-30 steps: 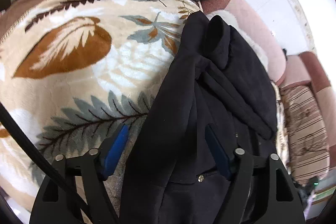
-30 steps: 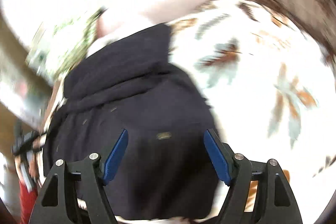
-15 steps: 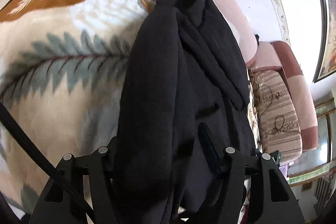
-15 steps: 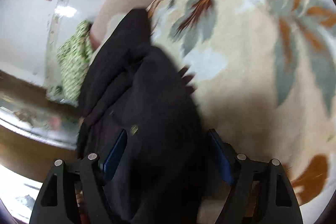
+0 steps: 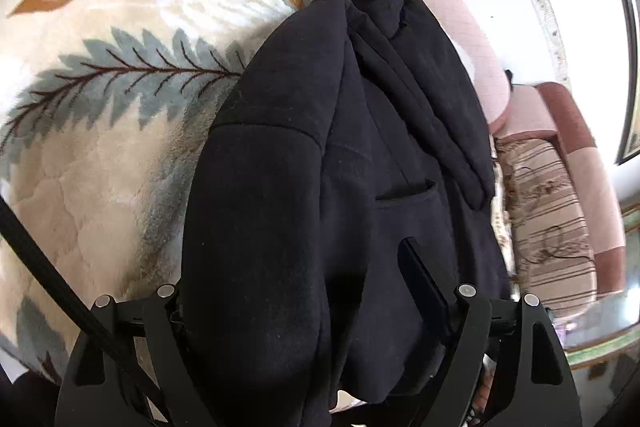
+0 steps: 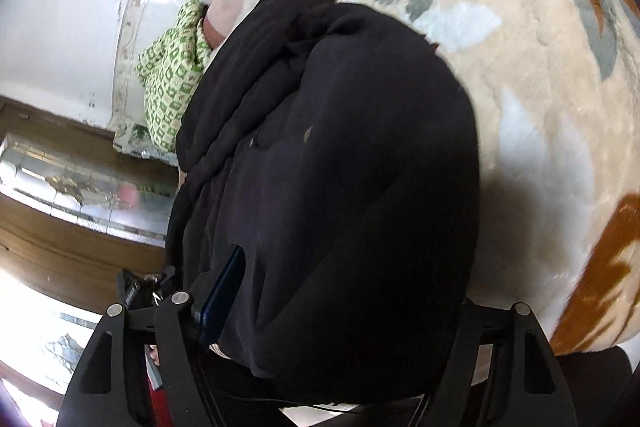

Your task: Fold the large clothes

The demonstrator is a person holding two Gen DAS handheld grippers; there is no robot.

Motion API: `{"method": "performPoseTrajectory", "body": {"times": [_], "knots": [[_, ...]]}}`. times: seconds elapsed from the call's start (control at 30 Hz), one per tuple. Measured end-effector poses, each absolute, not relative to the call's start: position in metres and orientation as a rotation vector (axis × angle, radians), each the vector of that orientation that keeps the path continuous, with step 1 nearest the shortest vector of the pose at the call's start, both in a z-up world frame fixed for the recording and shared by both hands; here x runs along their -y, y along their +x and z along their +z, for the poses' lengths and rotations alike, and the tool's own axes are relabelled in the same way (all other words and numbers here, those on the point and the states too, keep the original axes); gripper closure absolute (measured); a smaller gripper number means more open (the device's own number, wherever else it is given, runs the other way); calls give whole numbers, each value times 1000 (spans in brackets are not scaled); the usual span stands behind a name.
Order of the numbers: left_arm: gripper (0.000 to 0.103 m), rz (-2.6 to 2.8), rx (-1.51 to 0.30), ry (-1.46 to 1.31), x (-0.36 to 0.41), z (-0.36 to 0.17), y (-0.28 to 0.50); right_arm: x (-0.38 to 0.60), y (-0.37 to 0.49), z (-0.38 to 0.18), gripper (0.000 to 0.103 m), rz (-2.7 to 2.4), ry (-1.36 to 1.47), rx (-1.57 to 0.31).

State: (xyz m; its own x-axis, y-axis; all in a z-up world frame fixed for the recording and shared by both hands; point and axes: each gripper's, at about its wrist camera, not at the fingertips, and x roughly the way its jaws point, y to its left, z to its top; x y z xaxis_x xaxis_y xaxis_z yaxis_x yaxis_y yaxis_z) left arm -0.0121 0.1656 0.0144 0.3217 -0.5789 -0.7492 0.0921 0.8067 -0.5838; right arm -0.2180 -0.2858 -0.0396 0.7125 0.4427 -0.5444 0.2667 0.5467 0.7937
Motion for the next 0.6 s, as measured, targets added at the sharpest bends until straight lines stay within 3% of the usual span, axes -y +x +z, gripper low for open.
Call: {"method": "performPoseTrajectory", "body": {"times": [0.03, 0.1, 0.13, 0.17, 0.2, 0.27, 0.37, 0.6], "knots": [[24, -441, -1160, -458, -162, 17, -15, 283, -217, -40, 24, 112, 1009, -802], [45, -383, -1151, -360, -151, 21, -18, 281, -214, -40, 24, 98, 1003, -797], [65, -342, -1148, -288, -144, 23, -21, 281, -211, -39, 24, 89, 1001, -795], [76, -328, -1138, -259, -142, 25, -24, 279, -208, -38, 28, 71, 984, -796], [81, -314, -1122, -248, -141, 29, -27, 277, -207, -37, 48, 50, 958, -803], [87, -297, -1105, -264, -145, 39, -31, 274, -200, -33, 70, 29, 921, -818], [91, -306, -1045, -307, -156, 61, -41, 273, -204, -14, 84, 48, 917, -763], [91, -367, -963, -297, -161, 91, -84, 267, -223, 34, 88, 125, 876, -648]]}}
